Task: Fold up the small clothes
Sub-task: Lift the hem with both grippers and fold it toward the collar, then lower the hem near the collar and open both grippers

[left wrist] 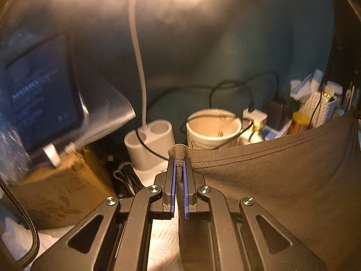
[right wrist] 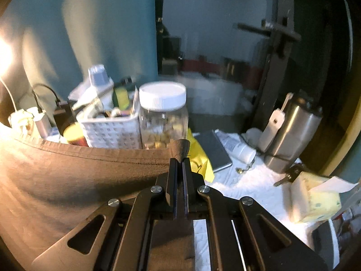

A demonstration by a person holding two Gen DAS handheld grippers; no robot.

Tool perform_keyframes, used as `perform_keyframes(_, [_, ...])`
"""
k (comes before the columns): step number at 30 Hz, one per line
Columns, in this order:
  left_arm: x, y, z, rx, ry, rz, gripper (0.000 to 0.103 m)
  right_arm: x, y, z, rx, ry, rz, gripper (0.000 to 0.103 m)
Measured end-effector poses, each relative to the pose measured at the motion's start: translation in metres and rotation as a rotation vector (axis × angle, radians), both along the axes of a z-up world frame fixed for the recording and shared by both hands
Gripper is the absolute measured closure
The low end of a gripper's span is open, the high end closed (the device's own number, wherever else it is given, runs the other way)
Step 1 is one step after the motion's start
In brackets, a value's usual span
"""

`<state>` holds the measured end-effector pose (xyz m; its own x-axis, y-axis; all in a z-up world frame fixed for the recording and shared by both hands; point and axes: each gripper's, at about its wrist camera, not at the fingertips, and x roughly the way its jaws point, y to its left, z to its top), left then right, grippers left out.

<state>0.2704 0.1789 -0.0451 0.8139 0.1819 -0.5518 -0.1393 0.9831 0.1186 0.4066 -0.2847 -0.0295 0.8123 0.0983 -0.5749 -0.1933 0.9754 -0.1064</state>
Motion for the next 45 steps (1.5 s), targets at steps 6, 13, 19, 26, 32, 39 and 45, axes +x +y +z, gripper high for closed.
perform_keyframes(6, [0.017, 0.005, -0.03, -0.017, 0.077, 0.017, 0.099, 0.014, 0.006, -0.033, -0.033, 0.067, -0.016, 0.098])
perform_keyframes(13, [0.028, 0.01, -0.059, -0.031, 0.179, 0.031, 0.098, 0.022, 0.005, -0.058, -0.05, 0.135, -0.047, 0.098])
perform_keyframes(19, [0.027, 0.025, -0.061, -0.049, 0.202, 0.101, 0.096, 0.028, -0.009, -0.063, -0.034, 0.174, -0.129, 0.098])
perform_keyframes(26, [0.012, 0.04, -0.043, -0.106, 0.183, 0.142, 0.096, 0.021, -0.011, -0.059, -0.043, 0.177, -0.115, 0.098])
perform_keyframes(32, [-0.012, 0.026, -0.028, -0.147, 0.175, 0.104, 0.093, 0.006, -0.013, -0.048, -0.043, 0.176, -0.113, 0.098])
perform_keyframes(39, [-0.051, 0.005, -0.025, -0.167, 0.169, 0.08, 0.049, -0.023, -0.025, -0.033, -0.006, 0.168, -0.109, 0.065])
perform_keyframes(45, [-0.079, -0.001, -0.026, -0.185, 0.175, 0.068, 0.049, -0.055, -0.038, -0.025, 0.009, 0.167, -0.119, 0.065])
